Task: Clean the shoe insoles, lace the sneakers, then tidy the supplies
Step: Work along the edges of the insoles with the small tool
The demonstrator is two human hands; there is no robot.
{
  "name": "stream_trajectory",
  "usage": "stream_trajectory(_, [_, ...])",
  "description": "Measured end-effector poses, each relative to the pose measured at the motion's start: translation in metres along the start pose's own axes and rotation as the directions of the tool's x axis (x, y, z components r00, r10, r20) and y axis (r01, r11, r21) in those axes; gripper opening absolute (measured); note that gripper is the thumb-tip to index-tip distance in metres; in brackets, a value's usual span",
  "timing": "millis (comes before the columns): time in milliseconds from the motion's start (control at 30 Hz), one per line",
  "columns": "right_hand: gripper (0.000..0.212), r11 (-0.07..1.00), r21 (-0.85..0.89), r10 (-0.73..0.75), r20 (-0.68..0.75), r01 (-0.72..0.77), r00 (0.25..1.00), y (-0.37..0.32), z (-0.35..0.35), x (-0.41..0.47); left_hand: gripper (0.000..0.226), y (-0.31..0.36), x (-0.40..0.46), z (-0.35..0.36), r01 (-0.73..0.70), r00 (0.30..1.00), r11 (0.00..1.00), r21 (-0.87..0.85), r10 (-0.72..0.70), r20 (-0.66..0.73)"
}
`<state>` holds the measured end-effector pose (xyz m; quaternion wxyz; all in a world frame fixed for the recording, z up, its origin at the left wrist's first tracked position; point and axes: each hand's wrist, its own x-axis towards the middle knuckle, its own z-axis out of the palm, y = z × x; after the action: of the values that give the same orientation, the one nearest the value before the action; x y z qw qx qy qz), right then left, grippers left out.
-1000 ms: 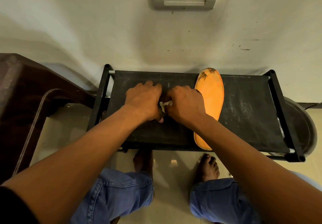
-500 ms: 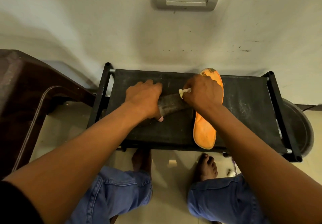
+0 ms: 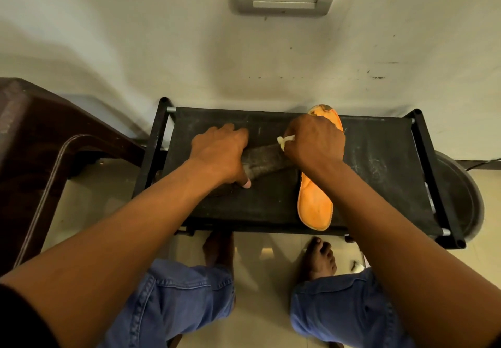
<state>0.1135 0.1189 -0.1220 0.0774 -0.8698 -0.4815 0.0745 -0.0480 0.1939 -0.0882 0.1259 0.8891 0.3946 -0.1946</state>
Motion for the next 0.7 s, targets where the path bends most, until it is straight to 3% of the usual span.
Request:
stream_trajectory(333, [0.016,0.959,0.07,-0.277,0.009,0.276,0.961,-0.033,0.014,-0.018,0.09,0.004,0.003,0.001,0.014,1.0,1.0,0.003,-0.014,0.003])
stream_trajectory(700, [0.017,0.999,-0.038,0.039,0.045,-0.037,0.998,0.014,-0.012,0.004,0.085,0.001,0.001,-0.001,0.008,1.0,1.0,-0.012,-0.008,0.011])
